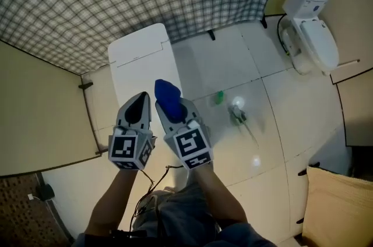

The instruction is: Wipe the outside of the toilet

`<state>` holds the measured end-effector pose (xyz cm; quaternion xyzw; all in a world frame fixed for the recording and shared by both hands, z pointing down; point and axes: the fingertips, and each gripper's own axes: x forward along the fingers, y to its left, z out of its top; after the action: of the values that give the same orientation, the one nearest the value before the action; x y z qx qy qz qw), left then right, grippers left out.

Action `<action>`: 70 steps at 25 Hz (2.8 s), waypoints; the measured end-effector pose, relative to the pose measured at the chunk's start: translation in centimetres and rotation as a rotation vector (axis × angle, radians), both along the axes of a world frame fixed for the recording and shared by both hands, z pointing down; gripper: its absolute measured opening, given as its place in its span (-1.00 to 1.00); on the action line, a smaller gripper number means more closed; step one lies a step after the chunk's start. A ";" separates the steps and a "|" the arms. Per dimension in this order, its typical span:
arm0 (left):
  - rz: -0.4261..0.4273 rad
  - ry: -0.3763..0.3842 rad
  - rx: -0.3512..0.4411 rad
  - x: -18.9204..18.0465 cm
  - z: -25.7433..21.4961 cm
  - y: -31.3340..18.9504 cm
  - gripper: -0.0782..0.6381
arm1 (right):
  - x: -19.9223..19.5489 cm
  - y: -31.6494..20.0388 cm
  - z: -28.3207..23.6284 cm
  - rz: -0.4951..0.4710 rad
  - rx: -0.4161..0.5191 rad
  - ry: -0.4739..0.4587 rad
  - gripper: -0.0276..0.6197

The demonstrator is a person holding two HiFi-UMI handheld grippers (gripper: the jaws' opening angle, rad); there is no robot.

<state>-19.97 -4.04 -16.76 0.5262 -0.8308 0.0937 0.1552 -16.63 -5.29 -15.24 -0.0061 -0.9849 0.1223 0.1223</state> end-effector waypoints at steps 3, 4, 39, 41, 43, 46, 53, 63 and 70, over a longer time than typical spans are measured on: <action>0.001 -0.022 -0.016 -2.3 1.7 -4.9 -0.74 | -2.3 -4.2 2.4 -0.016 -0.021 0.010 -0.69; 0.003 -0.028 -0.021 -2.9 2.3 -6.1 -0.74 | -2.9 -5.3 3.3 -0.018 -0.028 0.016 -0.69; 0.115 -0.472 -0.175 -20.3 30.6 -26.8 -0.74 | -28.8 -23.4 46.3 -0.052 -0.213 -0.062 -0.69; 0.127 -0.461 -0.185 -19.5 31.2 -26.6 -0.74 | -25.6 -21.2 47.2 -0.053 -0.216 -0.043 -0.69; 0.138 -0.440 -0.191 -18.2 31.6 -26.3 -0.74 | -21.7 -18.8 48.0 -0.031 -0.255 -0.026 -0.69; 0.174 -0.421 -0.198 -15.6 32.0 -25.7 -0.74 | -15.9 -14.7 48.6 0.005 -0.301 0.005 -0.69; 0.260 -0.388 -0.197 -10.0 32.7 -23.7 -0.74 | -6.8 -8.9 47.9 0.110 -0.363 0.057 -0.69; 0.278 -0.316 -0.124 -10.9 30.9 -24.1 -0.74 | -12.4 -13.9 45.3 0.107 -0.215 -0.004 -0.69; 0.260 -0.295 -0.055 -10.6 33.3 -30.2 -0.74 | -18.9 -21.8 52.0 0.103 -0.284 -0.065 -0.69</action>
<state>-30.58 -34.23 16.59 0.6053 -0.7666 0.2118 0.0329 -35.56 -27.10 36.76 0.0229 -0.9601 0.2664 0.0817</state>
